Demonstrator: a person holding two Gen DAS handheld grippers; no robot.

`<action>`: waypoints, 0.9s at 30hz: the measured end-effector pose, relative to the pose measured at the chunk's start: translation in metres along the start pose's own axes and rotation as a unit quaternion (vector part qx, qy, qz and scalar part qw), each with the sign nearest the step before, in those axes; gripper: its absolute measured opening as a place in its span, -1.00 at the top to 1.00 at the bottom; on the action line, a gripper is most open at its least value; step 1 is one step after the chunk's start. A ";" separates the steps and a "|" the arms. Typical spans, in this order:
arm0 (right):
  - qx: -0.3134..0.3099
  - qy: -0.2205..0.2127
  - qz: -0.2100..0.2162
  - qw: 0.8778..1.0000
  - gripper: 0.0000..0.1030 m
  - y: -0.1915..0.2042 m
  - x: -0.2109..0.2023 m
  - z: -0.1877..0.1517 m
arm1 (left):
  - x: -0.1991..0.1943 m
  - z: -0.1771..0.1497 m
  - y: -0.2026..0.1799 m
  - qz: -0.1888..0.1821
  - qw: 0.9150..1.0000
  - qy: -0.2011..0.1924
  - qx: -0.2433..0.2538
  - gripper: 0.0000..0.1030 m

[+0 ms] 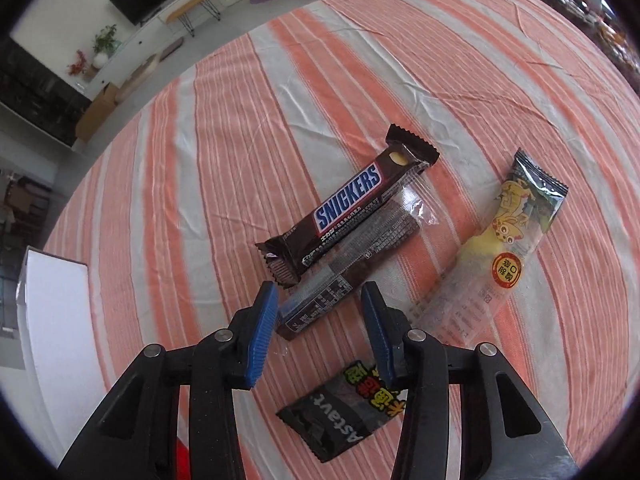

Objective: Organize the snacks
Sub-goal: 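Grasp the clear-wrapped dark bar with the right gripper and pull it from the Snickers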

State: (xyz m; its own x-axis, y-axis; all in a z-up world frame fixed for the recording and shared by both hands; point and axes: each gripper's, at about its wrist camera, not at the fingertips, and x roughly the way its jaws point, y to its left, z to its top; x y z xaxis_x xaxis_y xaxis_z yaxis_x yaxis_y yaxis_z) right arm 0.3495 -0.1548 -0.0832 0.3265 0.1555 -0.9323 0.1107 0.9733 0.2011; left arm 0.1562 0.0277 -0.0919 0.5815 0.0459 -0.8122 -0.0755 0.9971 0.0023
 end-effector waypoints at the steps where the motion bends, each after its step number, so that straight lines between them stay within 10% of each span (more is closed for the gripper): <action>1: -0.020 -0.003 -0.017 1.000 0.35 0.003 0.000 -0.003 | 0.000 0.000 0.000 0.000 1.000 0.000 0.000 -1.00; 4: -0.047 -0.008 -0.023 0.999 0.65 -0.003 -0.005 -0.016 | 0.000 0.000 0.000 0.000 1.000 0.000 0.000 -1.00; 15: -0.050 -0.048 0.122 0.990 0.67 -0.063 -0.084 -0.082 | 0.000 0.000 0.000 0.000 1.000 0.000 0.000 -1.00; 24: -0.074 -0.076 0.030 0.994 0.63 -0.091 -0.077 -0.196 | 0.000 0.000 0.000 0.000 1.000 0.000 0.000 -1.00; 27: -0.068 -0.103 0.014 0.992 0.23 -0.086 -0.078 -0.204 | 0.000 0.000 0.000 0.000 1.000 0.000 0.000 -1.00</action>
State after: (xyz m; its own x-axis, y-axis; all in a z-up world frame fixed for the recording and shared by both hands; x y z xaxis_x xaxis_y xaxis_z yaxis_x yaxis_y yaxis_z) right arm 0.1232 -0.2166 -0.0890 0.5146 0.1592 -0.8425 -0.0239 0.9849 0.1715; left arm 0.1560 0.0275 -0.0922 0.5819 0.0460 -0.8120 -0.0748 0.9972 0.0029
